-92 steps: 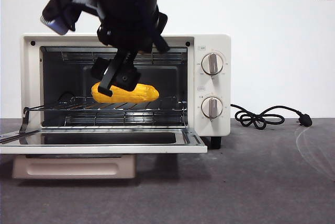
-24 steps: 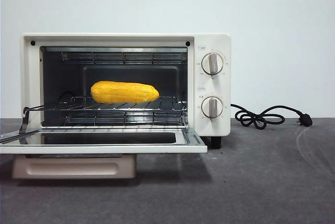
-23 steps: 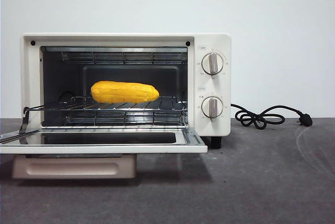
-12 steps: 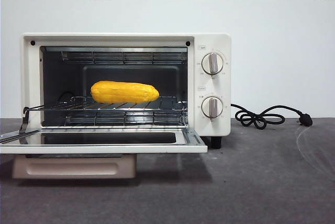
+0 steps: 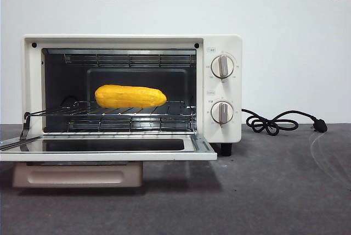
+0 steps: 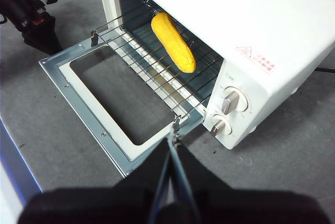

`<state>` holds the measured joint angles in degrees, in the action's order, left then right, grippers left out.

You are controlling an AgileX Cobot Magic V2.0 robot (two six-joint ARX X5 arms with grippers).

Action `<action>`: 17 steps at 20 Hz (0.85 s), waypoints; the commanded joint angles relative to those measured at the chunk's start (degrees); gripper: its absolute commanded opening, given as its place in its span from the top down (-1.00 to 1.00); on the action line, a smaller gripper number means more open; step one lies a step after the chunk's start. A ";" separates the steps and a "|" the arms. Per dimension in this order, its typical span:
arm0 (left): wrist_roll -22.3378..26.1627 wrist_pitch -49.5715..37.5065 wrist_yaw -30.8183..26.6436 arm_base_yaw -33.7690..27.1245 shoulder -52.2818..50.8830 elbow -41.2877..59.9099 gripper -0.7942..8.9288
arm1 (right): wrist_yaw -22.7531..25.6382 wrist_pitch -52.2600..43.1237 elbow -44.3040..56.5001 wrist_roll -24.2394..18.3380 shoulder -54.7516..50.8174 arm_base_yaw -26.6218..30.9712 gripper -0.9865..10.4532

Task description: Take the corn from the table,put the corn in the oven

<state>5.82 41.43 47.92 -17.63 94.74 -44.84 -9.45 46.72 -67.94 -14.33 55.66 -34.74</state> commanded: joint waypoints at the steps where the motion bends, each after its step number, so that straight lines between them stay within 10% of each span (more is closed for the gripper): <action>1: 2.47 1.99 0.57 0.04 0.52 0.68 0.85 | -0.17 -0.31 -0.17 0.48 0.13 0.07 0.84; 13: 4.98 1.53 38.36 -3.67 0.11 -0.15 0.85 | -0.20 0.15 -0.17 0.68 0.13 0.07 0.84; 17: 5.40 0.68 41.09 -5.90 -3.15 -3.08 0.85 | -0.20 0.37 -0.17 0.70 0.13 0.07 0.84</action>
<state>10.04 42.57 88.05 -23.24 92.12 -47.51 -9.45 47.11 -67.94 -14.26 55.66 -34.74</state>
